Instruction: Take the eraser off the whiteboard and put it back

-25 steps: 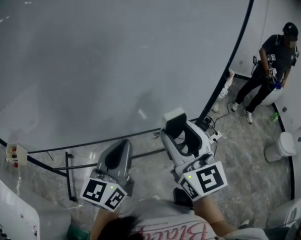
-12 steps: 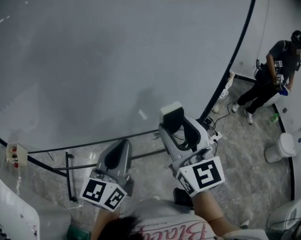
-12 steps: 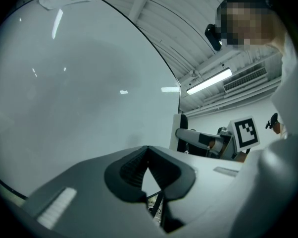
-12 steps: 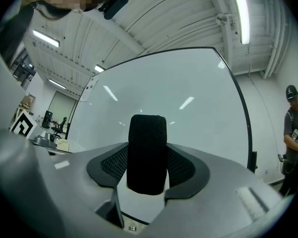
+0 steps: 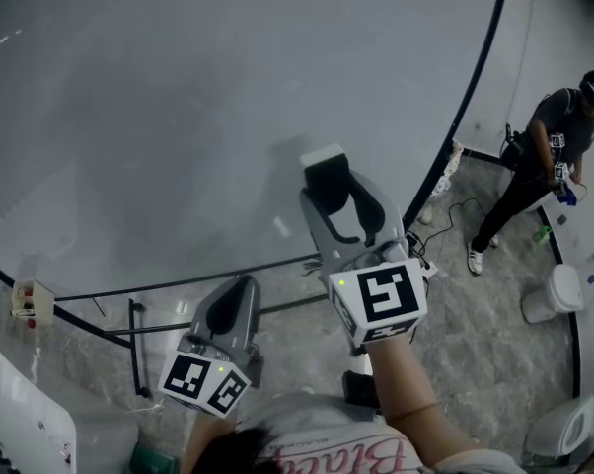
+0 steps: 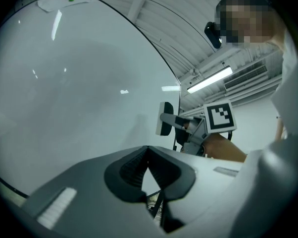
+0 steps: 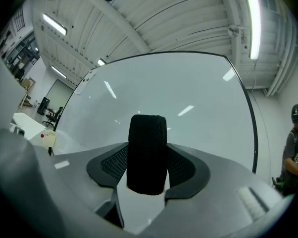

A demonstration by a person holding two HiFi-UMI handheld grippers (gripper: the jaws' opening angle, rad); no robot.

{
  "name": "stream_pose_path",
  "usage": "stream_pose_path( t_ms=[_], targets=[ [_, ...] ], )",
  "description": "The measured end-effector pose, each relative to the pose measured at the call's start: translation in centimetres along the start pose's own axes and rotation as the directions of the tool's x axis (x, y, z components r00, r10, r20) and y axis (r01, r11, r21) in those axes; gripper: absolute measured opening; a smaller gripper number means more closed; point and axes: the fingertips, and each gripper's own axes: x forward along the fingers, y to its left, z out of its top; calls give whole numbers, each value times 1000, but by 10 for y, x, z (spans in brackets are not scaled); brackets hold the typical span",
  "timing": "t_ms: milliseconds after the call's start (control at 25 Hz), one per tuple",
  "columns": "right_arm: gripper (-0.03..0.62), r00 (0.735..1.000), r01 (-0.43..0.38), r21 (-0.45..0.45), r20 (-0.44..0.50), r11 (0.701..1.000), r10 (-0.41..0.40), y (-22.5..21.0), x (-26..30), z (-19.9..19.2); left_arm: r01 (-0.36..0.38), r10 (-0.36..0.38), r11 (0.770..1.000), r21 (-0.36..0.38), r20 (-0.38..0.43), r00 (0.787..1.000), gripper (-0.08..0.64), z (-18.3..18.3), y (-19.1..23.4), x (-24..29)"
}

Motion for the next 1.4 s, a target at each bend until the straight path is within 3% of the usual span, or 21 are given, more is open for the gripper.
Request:
stream_pose_path(
  t_ms=[400, 640, 960, 1400],
  targets=[
    [229, 1000, 5, -32, -5, 999, -5, -1, 42, 19, 0, 0, 1000, -12, -7, 1000, -2, -4, -1, 1],
    [230, 994, 87, -53, -54, 995, -90, -12, 62, 19, 4, -4, 1000, -11, -12, 1000, -2, -5, -6, 4],
    [230, 983, 164, 94, -100, 982, -155, -25, 78, 14, -5, 5, 1000, -11, -19, 1000, -2, -7, -5, 3],
    [241, 987, 151, 97, -69, 984, -145, -21, 80, 14, -12, 11, 1000, -5, -24, 1000, -2, -6, -3, -3]
  ],
)
